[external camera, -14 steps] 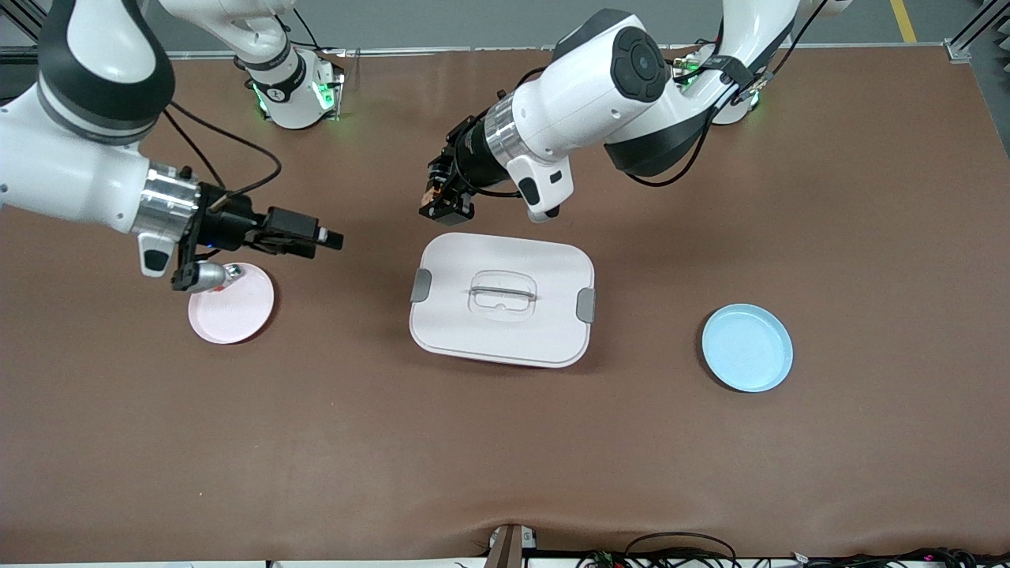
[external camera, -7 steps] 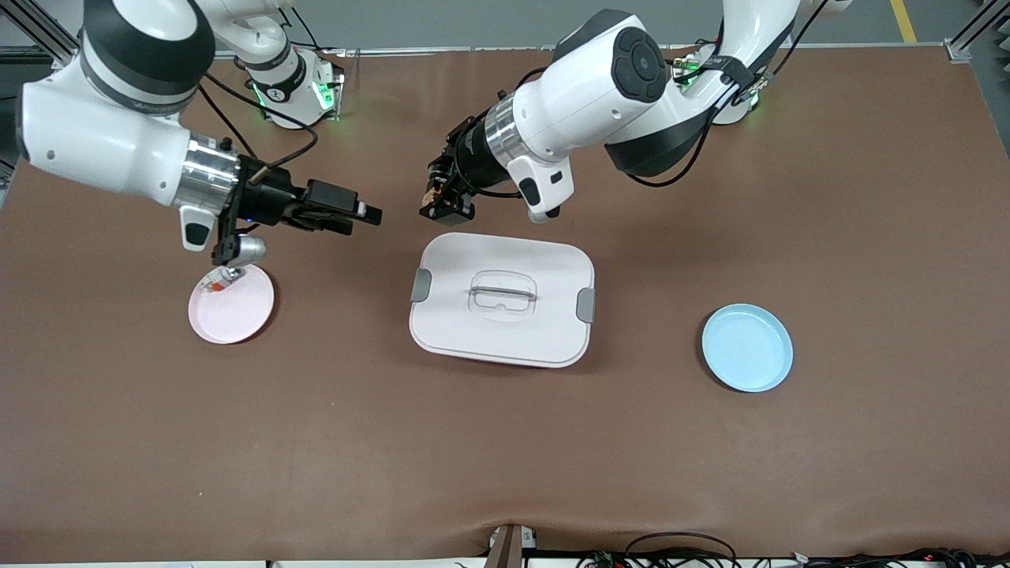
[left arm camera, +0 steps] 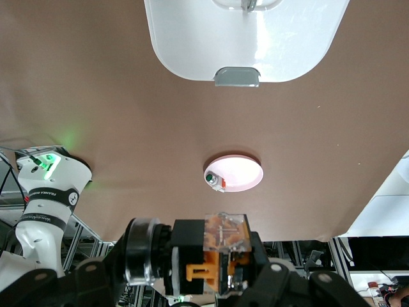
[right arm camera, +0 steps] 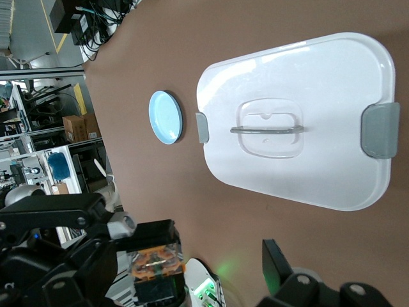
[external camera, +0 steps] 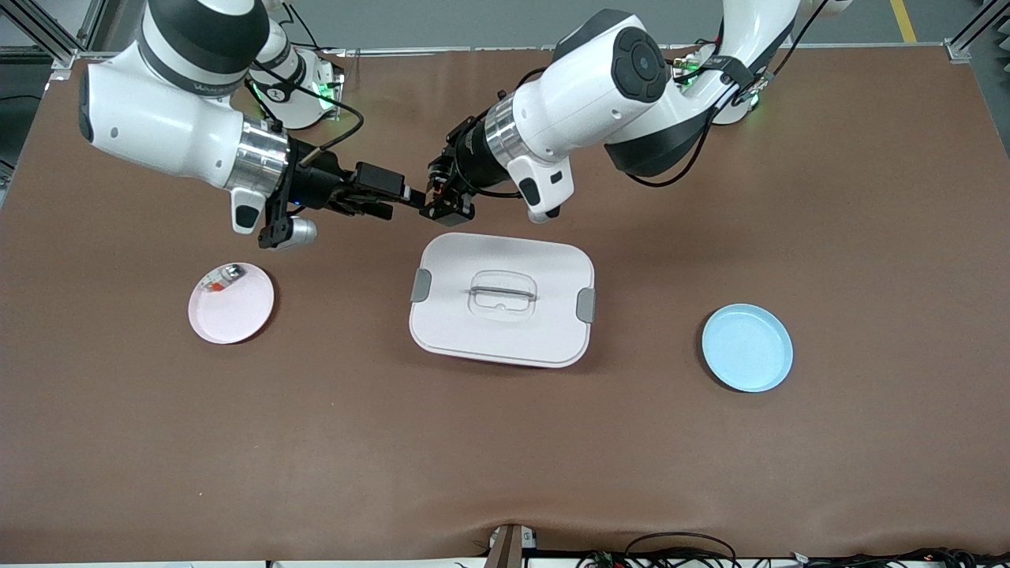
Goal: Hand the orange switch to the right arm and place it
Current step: 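Move the right gripper toward the switch held by the left gripper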
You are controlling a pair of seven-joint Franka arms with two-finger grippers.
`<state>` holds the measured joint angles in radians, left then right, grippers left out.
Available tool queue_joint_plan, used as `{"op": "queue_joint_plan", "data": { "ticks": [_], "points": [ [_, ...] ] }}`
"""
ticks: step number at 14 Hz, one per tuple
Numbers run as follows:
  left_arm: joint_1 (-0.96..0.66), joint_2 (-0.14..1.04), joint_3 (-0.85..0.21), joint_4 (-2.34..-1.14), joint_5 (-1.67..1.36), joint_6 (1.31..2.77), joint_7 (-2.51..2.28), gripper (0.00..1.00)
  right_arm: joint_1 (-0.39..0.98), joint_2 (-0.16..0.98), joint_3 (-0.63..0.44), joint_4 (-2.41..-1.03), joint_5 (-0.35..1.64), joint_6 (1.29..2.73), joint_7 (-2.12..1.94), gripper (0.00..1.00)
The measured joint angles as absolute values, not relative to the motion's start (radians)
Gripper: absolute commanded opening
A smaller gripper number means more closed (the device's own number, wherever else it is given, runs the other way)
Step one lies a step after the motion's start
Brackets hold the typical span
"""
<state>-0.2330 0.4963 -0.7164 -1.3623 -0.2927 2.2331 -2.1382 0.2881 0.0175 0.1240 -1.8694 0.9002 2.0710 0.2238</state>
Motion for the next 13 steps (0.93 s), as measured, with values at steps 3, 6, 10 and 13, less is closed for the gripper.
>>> {"op": "queue_joint_plan", "data": {
  "ticks": [3, 6, 10, 13],
  "points": [
    [-0.233, 0.496, -0.716, -1.362, -0.293, 2.233, -2.138, 0.28, 0.317, 0.009, 0.124, -1.869, 0.901, 2.107, 0.226, 1.00],
    [-0.233, 0.496, -0.716, -1.363, -0.293, 2.233, -2.138, 0.28, 0.323, 0.008, 0.124, -1.870, 0.901, 2.112, 0.226, 1.00],
    [-0.232, 0.496, -0.716, -1.363, -0.293, 2.233, -2.138, 0.28, 0.323, 0.008, 0.123, -1.870, 0.901, 2.105, 0.199, 1.00],
    [-0.232, 0.496, -0.716, -1.362, -0.293, 2.233, -2.138, 0.28, 0.323, 0.008, 0.119, -1.870, 0.901, 2.082, 0.170, 1.00]
  ]
}}
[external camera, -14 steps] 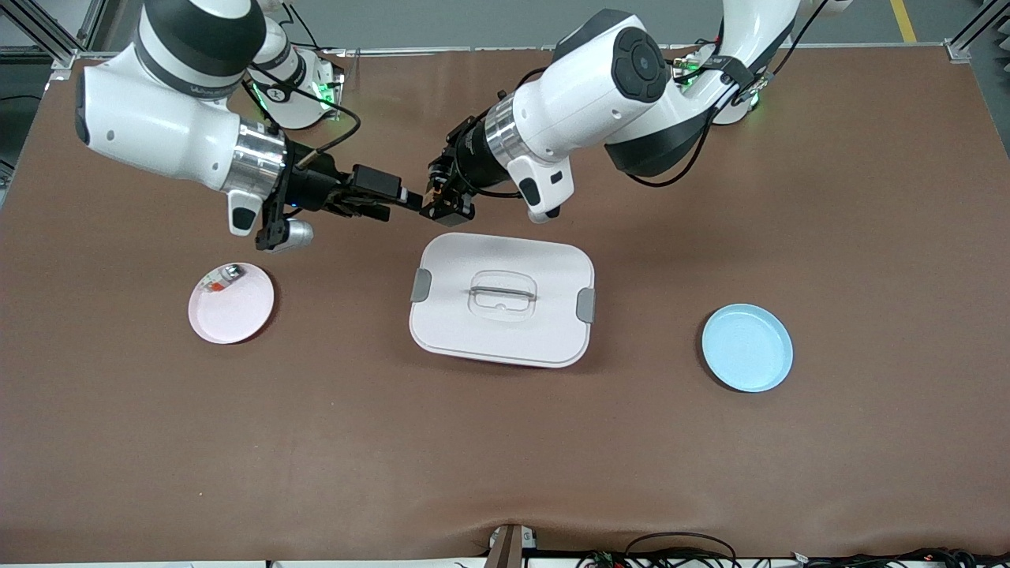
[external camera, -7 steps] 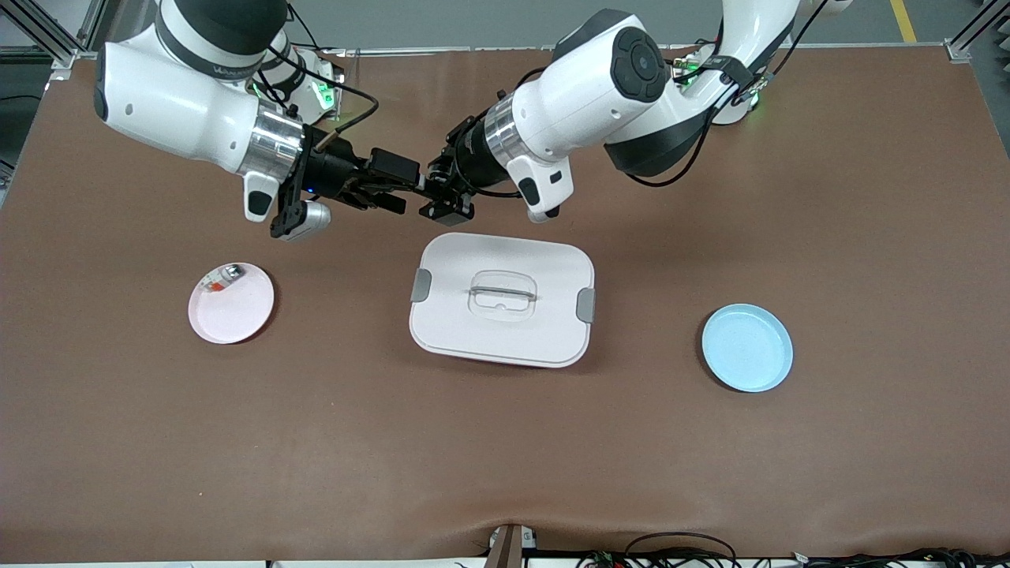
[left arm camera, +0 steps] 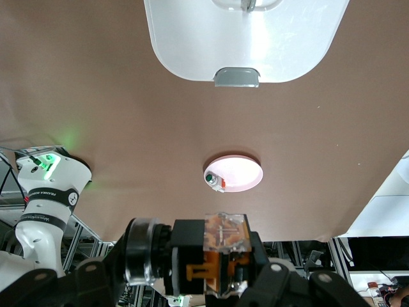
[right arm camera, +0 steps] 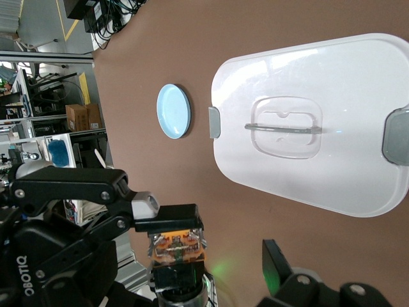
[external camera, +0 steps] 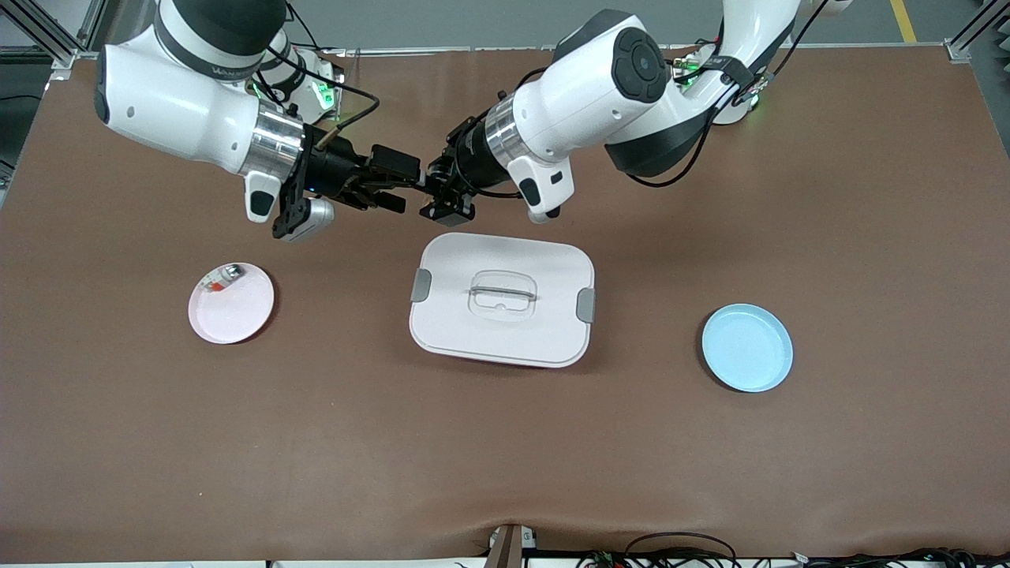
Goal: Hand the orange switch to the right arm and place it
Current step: 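Move the right gripper toward the switch held by the left gripper, then close the right gripper on the switch beside the left gripper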
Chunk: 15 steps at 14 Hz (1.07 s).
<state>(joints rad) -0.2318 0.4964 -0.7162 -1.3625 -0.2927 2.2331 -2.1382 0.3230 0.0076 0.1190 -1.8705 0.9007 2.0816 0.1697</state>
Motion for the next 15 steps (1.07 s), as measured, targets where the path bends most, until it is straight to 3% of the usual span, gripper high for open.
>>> {"op": "queue_joint_plan", "data": {
  "ticks": [15],
  "points": [
    [-0.232, 0.496, -0.716, -1.363, -0.293, 2.233, -2.138, 0.28, 0.350, 0.008, 0.121, -1.876, 0.901, 2.106, 0.164, 1.00]
  ]
}}
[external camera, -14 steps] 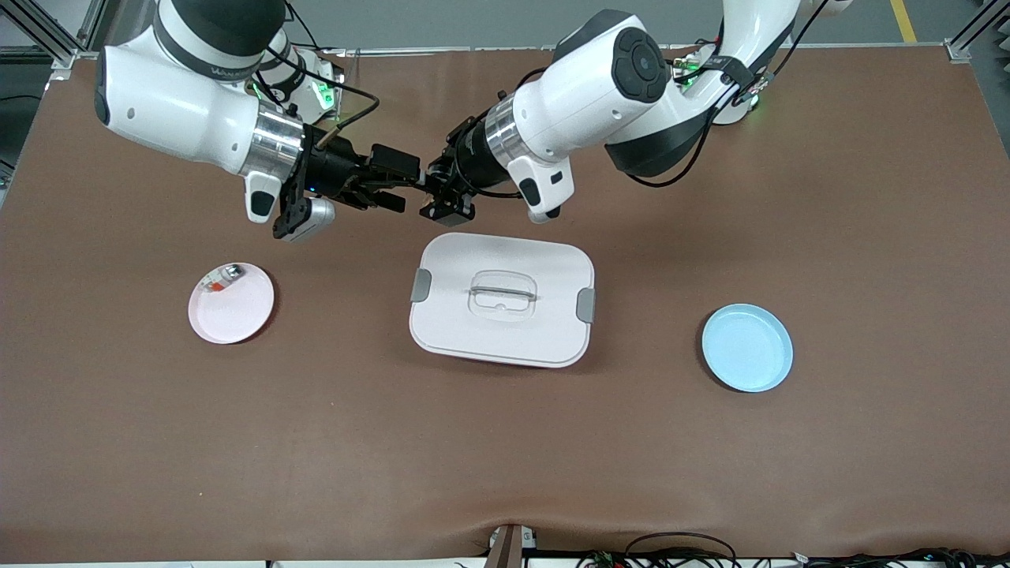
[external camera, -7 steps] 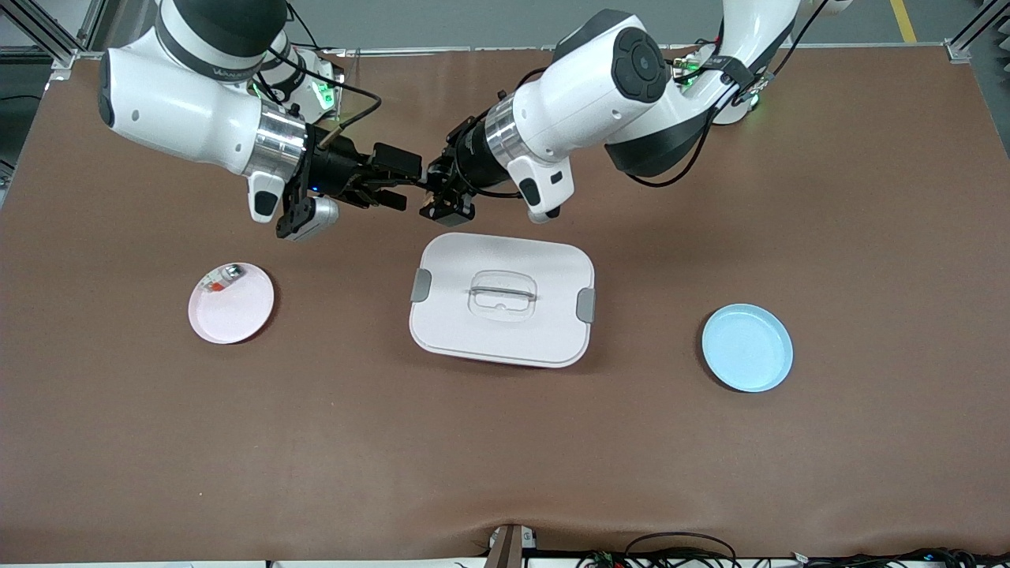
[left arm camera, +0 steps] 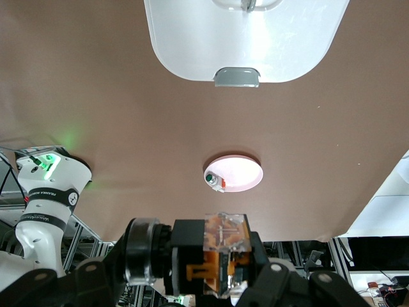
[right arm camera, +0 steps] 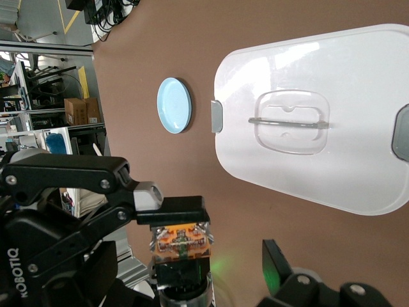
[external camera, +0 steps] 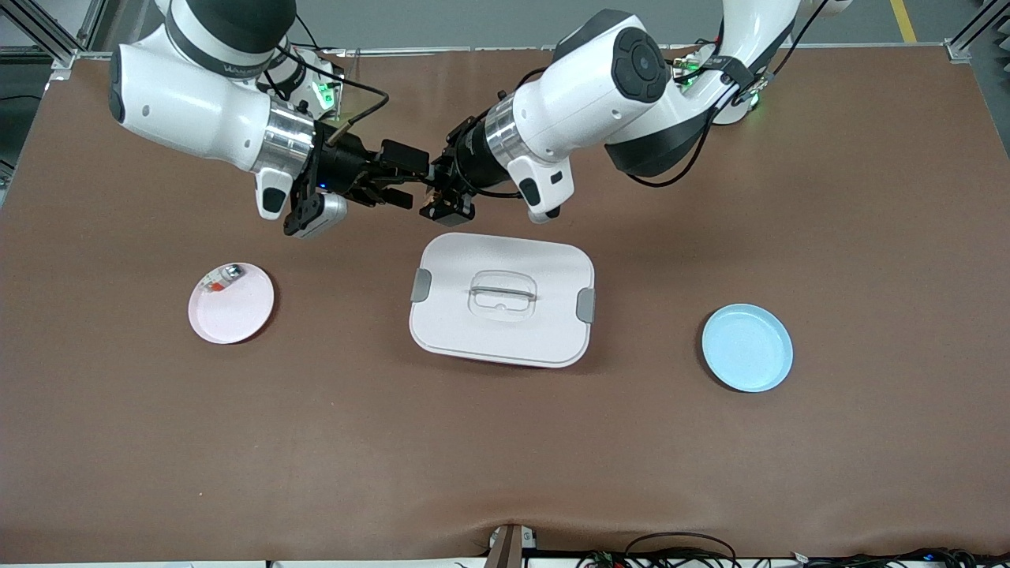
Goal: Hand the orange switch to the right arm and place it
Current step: 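Close the right gripper on the switch beside the left gripper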
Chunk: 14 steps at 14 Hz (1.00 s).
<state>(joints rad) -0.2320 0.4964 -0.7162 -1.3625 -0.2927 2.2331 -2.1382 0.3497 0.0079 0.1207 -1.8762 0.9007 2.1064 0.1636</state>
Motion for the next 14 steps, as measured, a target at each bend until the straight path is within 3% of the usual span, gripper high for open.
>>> {"op": "queue_joint_plan", "data": {
  "ticks": [1, 2, 6, 9, 11, 14],
  "points": [
    [-0.232, 0.496, -0.716, -1.362, -0.293, 2.233, -2.138, 0.28, 0.355, 0.008, 0.121, -1.876, 0.901, 2.119, 0.163, 1.00],
    [-0.231, 0.496, -0.716, -1.362, -0.293, 2.233, -2.138, 0.28, 0.359, 0.009, 0.121, -1.877, 0.901, 2.128, 0.161, 0.92],
    [-0.231, 0.496, -0.716, -1.362, -0.293, 2.233, -2.138, 0.28, 0.363, 0.010, 0.121, -1.878, 0.901, 2.146, 0.116, 0.47],
    [-0.231, 0.496, -0.716, -1.362, -0.293, 2.233, -2.138, 0.28, 0.363, 0.010, 0.120, -1.878, 0.901, 2.147, 0.083, 0.36],
    [-0.231, 0.496, -0.716, -1.362, -0.293, 2.235, -2.138, 0.28, 0.363, 0.010, 0.119, -1.879, 0.901, 2.148, 0.083, 0.00],
    [-0.231, 0.497, -0.716, -1.363, -0.293, 2.238, -2.138, 0.29, 0.363, 0.010, 0.119, -1.879, 0.902, 2.150, 0.083, 0.00]
  ]
}}
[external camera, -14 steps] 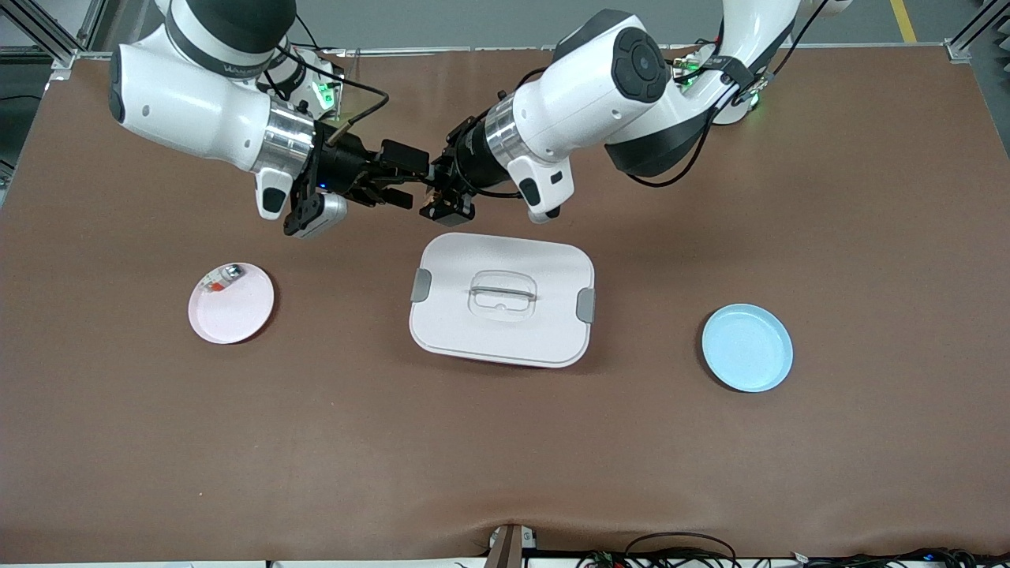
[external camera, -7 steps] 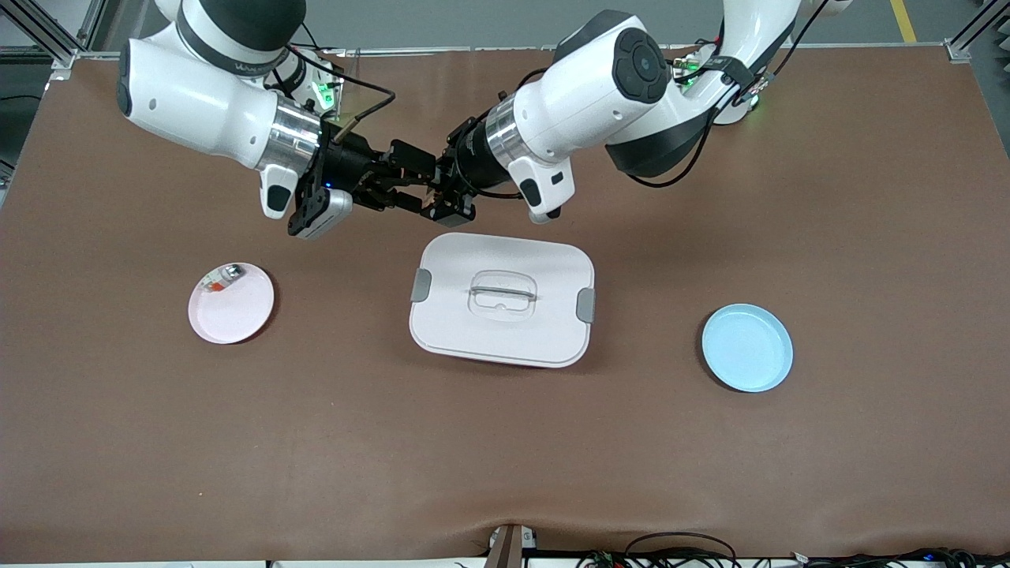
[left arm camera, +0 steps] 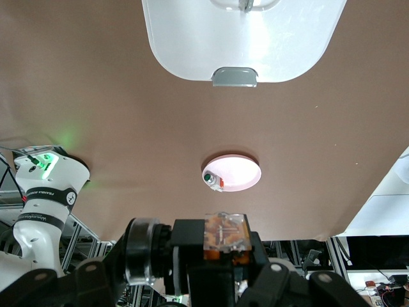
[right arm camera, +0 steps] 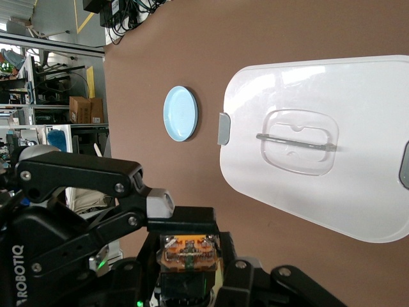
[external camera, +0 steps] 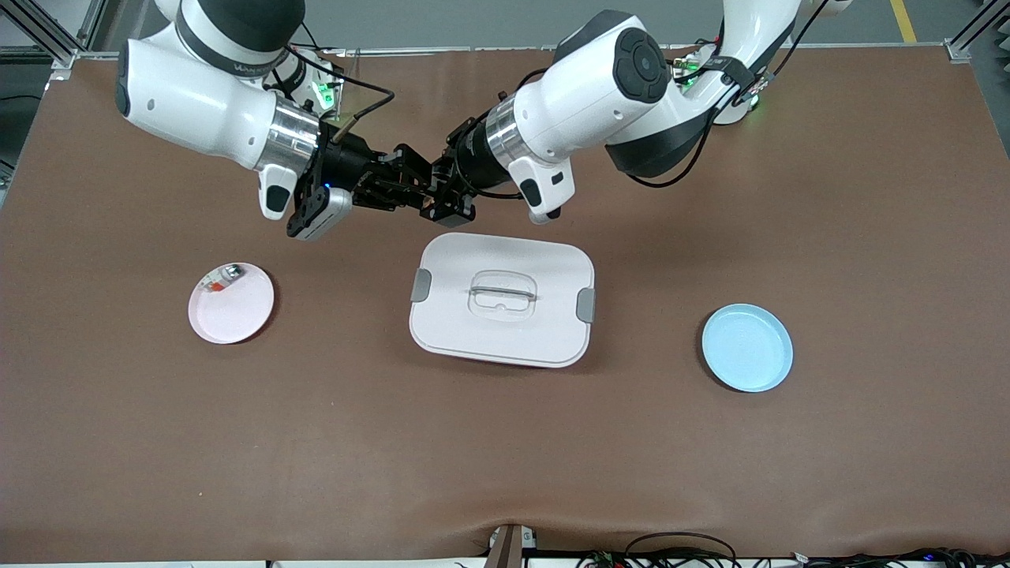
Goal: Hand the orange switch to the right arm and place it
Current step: 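Close the right gripper on the switch beside the left gripper, then open the left gripper and pull it back while the right gripper lowers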
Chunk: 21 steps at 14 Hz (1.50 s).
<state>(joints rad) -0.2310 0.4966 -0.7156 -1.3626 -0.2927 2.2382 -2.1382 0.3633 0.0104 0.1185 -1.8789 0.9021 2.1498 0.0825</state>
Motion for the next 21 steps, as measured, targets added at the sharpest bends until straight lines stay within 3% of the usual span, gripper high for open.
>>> {"op": "queue_joint_plan", "data": {
  "ticks": [4, 5, 6, 8, 9, 21],
  "points": [
    [-0.231, 0.497, -0.716, -1.363, -0.293, 2.238, -2.138, 0.33, 0.363, 0.011, 0.119, -1.879, 0.902, 2.150, 0.083, 0.00],
    [-0.231, 0.497, -0.716, -1.363, -0.293, 2.238, -2.138, 0.41, 0.363, 0.011, 0.119, -1.879, 0.902, 2.150, 0.083, 0.00],
    [-0.231, 0.497, -0.716, -1.363, -0.293, 2.238, -2.138, 0.57, 0.363, 0.012, 0.119, -1.879, 0.902, 2.150, 0.083, 0.00],
    [-0.231, 0.498, -0.715, -1.363, -0.293, 2.238, -2.138, 0.71, 0.363, 0.012, 0.118, -1.879, 0.902, 2.150, 0.082, 0.00],
    [-0.231, 0.498, -0.715, -1.363, -0.293, 2.238, -2.138, 1.00, 0.363, 0.013, 0.118, -1.879, 0.902, 2.150, 0.082, 0.00],
    [-0.211, 0.489, -0.716, -1.353, -0.287, 2.237, -2.138, 1.00, 0.364, 0.031, 0.119, -1.881, 0.899, 2.150, 0.029, 0.00]
  ]
}}
